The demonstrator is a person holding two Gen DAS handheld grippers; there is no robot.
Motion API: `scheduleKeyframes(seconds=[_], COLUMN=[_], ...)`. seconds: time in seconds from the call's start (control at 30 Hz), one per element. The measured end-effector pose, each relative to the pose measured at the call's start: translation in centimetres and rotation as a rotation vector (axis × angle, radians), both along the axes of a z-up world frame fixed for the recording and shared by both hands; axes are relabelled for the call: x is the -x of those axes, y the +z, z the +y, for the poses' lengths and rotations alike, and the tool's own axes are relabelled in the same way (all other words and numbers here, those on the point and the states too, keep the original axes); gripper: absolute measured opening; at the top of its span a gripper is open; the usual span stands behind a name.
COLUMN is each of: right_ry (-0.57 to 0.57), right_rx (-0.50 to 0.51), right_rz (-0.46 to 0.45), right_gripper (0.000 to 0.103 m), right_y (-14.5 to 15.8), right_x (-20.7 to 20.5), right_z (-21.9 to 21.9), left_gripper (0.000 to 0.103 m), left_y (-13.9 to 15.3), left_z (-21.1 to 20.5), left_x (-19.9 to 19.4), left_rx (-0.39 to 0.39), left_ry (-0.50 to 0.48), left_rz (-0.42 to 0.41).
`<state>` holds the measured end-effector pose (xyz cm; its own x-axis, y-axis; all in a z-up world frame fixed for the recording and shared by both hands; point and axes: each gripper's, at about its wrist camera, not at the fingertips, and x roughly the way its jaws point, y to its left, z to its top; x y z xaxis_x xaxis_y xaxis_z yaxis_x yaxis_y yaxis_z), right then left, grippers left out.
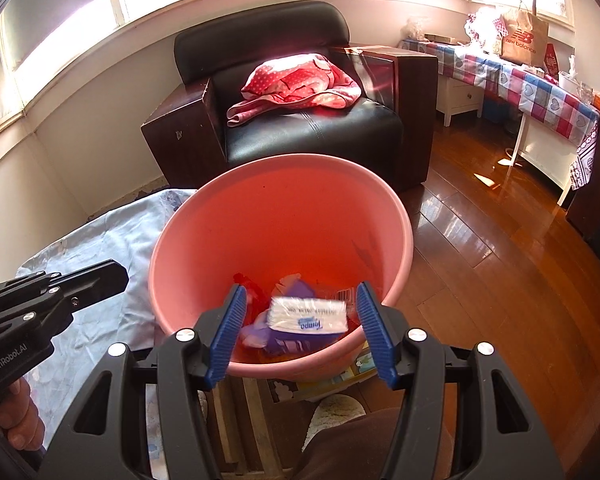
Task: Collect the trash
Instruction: 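Carry the cloth and tissue pack over the bucket and open both grippers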
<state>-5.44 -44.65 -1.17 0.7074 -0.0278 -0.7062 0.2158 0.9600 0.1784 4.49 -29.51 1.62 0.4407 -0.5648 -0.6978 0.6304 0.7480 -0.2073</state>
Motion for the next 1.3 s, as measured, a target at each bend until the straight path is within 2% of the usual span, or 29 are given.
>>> scheduleKeyframes(seconds=[0.1, 0.17, 0.23, 0.3, 0.67, 0.77, 0.97, 1.03, 1.3], right_ry=[0.004, 0.007, 0.012, 0.018, 0.035, 0.038, 0.029, 0.022, 0.015], right_rx=[0.003, 0.007, 0.011, 0.016, 0.045, 0.056, 0.090, 0.093, 0.116], right_rz=[-0.006, -0.011, -0.017, -0.025, -0.071, -0.075, -0.097, -0.106, -0.131], right_gripper=[0.058, 0.058, 0.058, 0.058, 0.058, 0.058, 0.058, 0.058, 0.059], right_y=[0.2, 0.3, 0.5, 0.8, 2.2, 2.5, 3.2, 3.5, 3.9], right_x=[0.1, 0.2, 0.4, 0.6, 1.9, 2.2, 2.9, 3.2, 4.3], right_z=[0.1, 0.3, 0.4, 0.6, 2.0, 2.4, 3.0, 3.2, 4.2], left_gripper=[0.006, 0.012, 0.026, 0.034, 0.037, 0.043, 0.045, 0.048, 0.049], left_y=[0.1, 0.2, 0.4, 0.5, 1.6, 1.9, 2.4, 2.4, 2.8], left_z=[0.1, 0.3, 0.5, 0.6, 1.8, 2.1, 2.6, 2.8, 3.6], left_x=[0.1, 0.2, 0.2, 0.3, 1.0, 1.4, 2.3, 2.6, 3.3], left_rx=[0.012, 0.019, 0.026, 0.033, 0.062, 0.067, 0.073, 0.075, 0.091], left_ry=[-0.002, 0.003, 0.013, 0.024, 0.069, 0.079, 0.086, 0.093, 0.136], left_rz=[0.002, 0.000, 0.000, -0.005, -0.035, -0.052, -0.079, -0.083, -0.087])
